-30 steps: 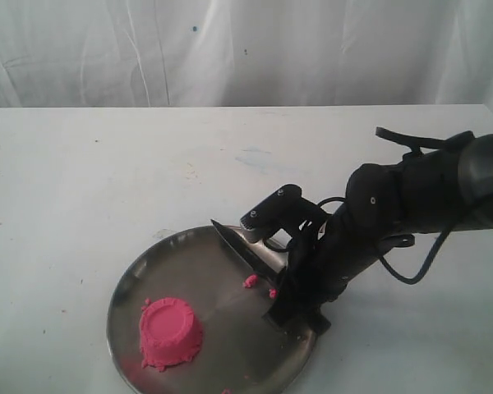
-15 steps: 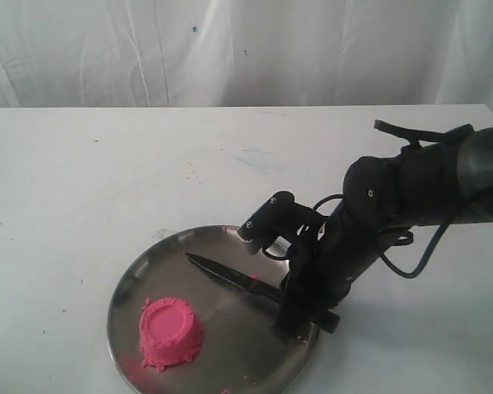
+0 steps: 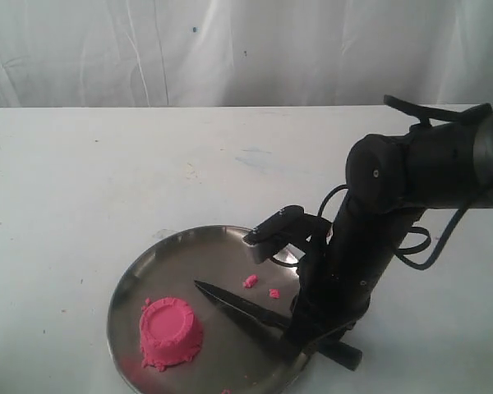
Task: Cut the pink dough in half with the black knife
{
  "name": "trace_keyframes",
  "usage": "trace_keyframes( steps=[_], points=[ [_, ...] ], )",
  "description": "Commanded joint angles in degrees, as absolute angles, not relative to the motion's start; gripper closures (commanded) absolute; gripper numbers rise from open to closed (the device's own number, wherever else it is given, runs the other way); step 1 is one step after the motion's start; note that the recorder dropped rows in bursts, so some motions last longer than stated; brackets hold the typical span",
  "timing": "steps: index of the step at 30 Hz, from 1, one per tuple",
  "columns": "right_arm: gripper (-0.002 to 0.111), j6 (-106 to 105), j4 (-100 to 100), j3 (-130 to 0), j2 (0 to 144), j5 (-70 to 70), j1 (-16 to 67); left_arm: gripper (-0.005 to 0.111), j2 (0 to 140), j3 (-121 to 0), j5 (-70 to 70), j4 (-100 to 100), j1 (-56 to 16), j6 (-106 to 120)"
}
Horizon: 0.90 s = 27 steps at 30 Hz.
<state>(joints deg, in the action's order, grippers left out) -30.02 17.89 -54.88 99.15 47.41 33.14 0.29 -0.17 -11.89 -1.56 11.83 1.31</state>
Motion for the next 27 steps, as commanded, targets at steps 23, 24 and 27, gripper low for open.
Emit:
trace_keyframes(
  steps=[23,24,27],
  points=[
    [0.058,-15.33,4.05,-61.31,94.55,50.60,32.71,0.107,0.00,0.00,-12.05,-1.65,11.88,1.53],
    [0.059,-12.88,1.29,-61.31,93.58,50.60,32.27,0.107,0.00,0.00,-12.05,-1.65,11.88,1.53],
    [0.059,-5.28,-9.34,-61.31,92.13,50.71,29.41,0.107,0.00,0.00,-12.05,-1.65,11.88,1.53]
  ],
)
